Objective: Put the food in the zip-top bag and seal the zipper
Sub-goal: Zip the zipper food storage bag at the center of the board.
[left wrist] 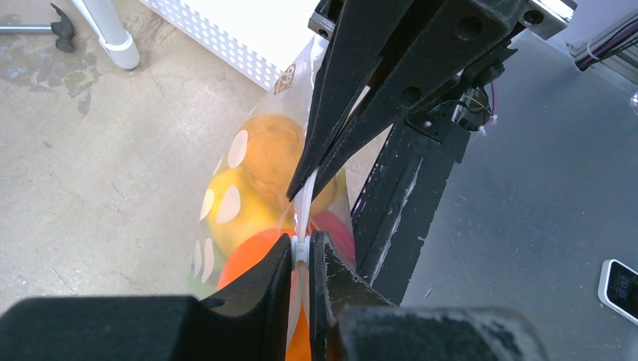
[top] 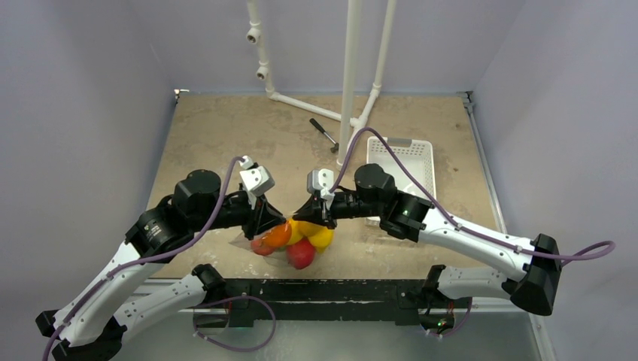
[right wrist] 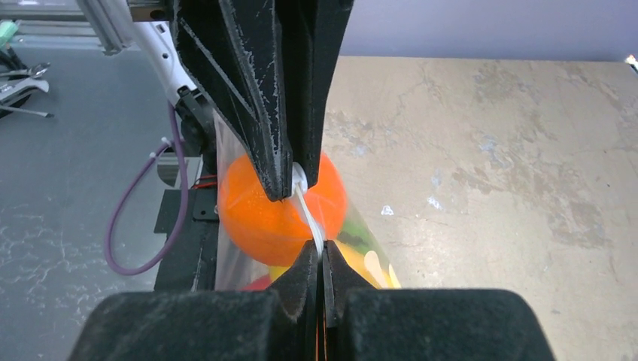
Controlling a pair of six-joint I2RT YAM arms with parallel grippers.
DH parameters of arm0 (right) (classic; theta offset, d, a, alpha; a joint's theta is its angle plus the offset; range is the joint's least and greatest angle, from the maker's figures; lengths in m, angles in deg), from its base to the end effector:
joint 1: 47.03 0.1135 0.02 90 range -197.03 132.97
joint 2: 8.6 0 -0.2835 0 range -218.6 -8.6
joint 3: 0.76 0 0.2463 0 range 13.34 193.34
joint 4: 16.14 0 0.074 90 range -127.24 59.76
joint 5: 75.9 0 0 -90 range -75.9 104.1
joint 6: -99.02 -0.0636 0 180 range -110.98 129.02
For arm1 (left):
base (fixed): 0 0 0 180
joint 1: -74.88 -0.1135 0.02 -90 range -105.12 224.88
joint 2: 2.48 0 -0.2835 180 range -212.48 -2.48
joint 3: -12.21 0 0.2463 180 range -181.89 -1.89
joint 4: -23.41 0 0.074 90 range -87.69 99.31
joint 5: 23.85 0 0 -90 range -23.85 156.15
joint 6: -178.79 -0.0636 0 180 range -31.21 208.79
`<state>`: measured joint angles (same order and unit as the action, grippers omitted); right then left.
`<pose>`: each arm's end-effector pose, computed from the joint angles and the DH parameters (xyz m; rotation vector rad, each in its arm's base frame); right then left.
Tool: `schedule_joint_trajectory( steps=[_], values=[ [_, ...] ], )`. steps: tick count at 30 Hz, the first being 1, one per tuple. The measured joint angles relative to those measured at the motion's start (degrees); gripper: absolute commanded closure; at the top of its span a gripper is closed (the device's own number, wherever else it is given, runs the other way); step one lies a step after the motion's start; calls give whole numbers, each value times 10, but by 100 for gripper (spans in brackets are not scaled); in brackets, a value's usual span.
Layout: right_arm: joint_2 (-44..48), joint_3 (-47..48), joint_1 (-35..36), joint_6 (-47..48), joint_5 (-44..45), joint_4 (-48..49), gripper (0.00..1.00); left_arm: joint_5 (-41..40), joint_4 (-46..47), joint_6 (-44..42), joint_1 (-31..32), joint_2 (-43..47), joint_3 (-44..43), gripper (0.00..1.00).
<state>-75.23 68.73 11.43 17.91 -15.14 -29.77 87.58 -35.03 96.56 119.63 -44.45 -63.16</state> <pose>0.1204 0.2555 0.3618 -1.3359 1.2965 1.0623 0.0799 -0.1119 0.3823 0.9029 1.9051 -0.9447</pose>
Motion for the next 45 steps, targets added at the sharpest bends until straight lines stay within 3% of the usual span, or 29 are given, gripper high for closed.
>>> schedule_joint_trajectory(
  steps=[13,26,45],
  values=[
    [0,0,10,-55,132,11,100,-31,0,-1,0,3,0,100],
    [-17,-16,14,-115,199,53,100,-76,-21,0,-1,7,-5,100],
    [-40,-53,8,-191,359,111,100,-117,-92,22,-1,45,-18,100]
  ],
)
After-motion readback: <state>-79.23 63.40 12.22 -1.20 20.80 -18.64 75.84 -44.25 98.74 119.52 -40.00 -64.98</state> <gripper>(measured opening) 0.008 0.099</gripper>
